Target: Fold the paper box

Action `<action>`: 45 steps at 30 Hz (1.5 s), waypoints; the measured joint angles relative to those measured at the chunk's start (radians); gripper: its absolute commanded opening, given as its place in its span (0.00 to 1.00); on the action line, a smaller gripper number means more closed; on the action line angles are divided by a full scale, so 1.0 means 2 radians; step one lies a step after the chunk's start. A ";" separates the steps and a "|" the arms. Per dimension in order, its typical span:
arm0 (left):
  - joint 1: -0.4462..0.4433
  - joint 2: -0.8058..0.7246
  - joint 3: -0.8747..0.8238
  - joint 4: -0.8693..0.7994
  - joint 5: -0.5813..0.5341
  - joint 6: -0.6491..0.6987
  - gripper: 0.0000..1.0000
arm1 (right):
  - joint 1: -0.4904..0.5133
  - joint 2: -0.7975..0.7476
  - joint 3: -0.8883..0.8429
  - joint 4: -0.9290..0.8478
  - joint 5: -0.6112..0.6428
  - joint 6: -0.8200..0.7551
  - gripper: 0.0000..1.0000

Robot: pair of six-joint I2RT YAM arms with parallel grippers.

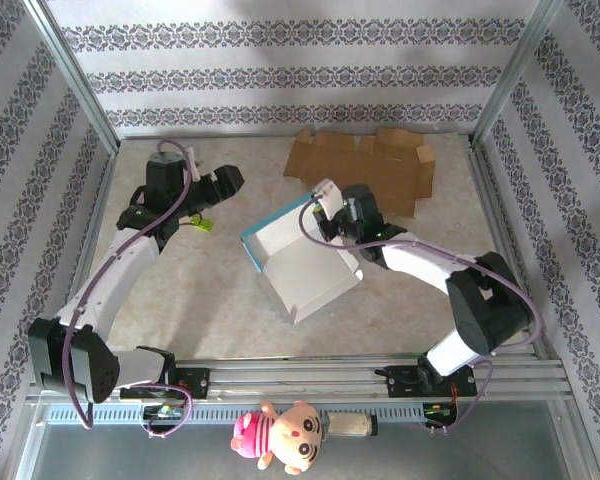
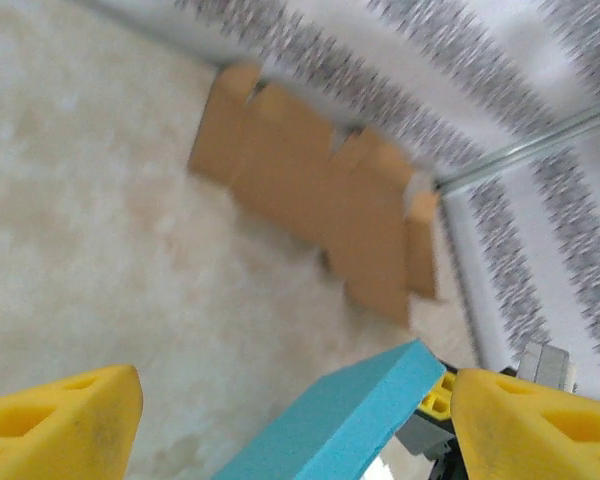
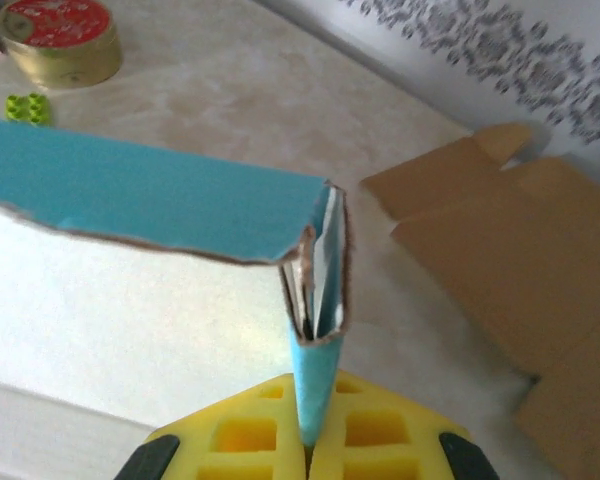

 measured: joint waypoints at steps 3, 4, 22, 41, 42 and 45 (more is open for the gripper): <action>-0.010 0.019 -0.013 -0.027 0.001 0.001 0.82 | 0.005 0.034 -0.040 0.068 0.012 0.032 0.00; -0.013 0.019 -0.021 -0.031 0.002 -0.001 0.83 | 0.007 0.042 -0.051 0.086 0.018 0.043 0.00; -0.013 0.019 -0.141 0.021 0.051 -0.099 0.61 | 0.029 0.104 -0.129 0.339 0.062 0.086 0.04; -0.013 0.037 -0.156 0.067 0.052 -0.101 0.52 | 0.038 0.151 -0.121 0.372 0.092 0.150 0.00; -0.013 0.037 -0.156 0.067 0.052 -0.101 0.52 | 0.039 0.151 -0.121 0.371 0.096 0.150 0.00; -0.013 0.037 -0.156 0.067 0.052 -0.101 0.52 | 0.044 0.151 -0.121 0.371 0.108 0.150 0.14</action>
